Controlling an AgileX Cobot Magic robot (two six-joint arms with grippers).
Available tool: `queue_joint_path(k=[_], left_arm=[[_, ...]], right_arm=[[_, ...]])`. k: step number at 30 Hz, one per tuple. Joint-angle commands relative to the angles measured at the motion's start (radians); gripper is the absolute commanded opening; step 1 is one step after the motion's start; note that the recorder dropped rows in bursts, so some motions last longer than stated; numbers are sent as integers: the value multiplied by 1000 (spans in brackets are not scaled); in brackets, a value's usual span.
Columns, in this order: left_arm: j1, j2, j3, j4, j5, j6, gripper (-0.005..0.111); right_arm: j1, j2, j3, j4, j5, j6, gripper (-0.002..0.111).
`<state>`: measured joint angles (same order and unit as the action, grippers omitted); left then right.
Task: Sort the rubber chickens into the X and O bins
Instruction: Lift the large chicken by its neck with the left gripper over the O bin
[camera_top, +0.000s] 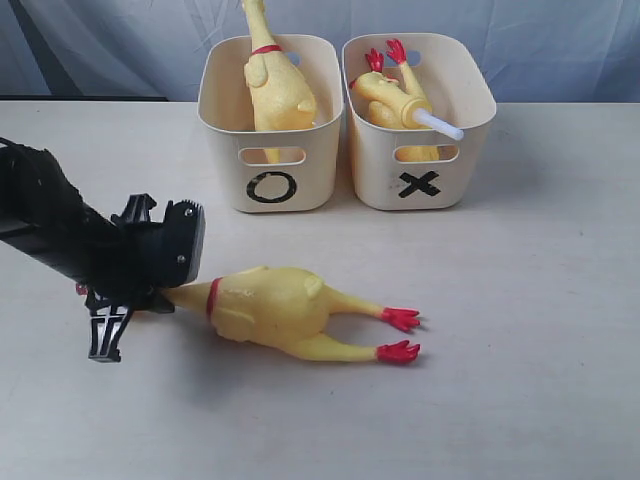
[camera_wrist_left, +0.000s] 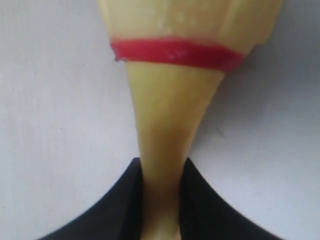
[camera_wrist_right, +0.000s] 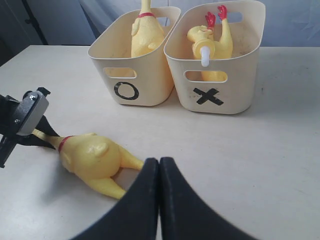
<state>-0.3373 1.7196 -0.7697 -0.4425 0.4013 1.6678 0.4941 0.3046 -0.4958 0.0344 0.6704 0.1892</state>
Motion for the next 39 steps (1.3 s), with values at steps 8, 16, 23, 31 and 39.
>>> queue_joint_path(k=[8,16,23,31,39], left_arm=[[-3,-164,-1,-103,160,-14,0],[-3,-281,-1,-171,125,-176,0],[-3,-346,-50,-726,-204,-199,0],[-3,-182,-360,-894,-273,-199,0],[-3,93,-655,-1006,-297,-196,0]], right_arm=[[-5,-4,4,4,-12,-5,-1],[-5,-4,4,4,-8,-5,-1],[-5,-4,4,4,-8,-5,-1],[-5,-4,4,4,-8,-5,-1],[-5,-4,4,4,-14,-5,-1]])
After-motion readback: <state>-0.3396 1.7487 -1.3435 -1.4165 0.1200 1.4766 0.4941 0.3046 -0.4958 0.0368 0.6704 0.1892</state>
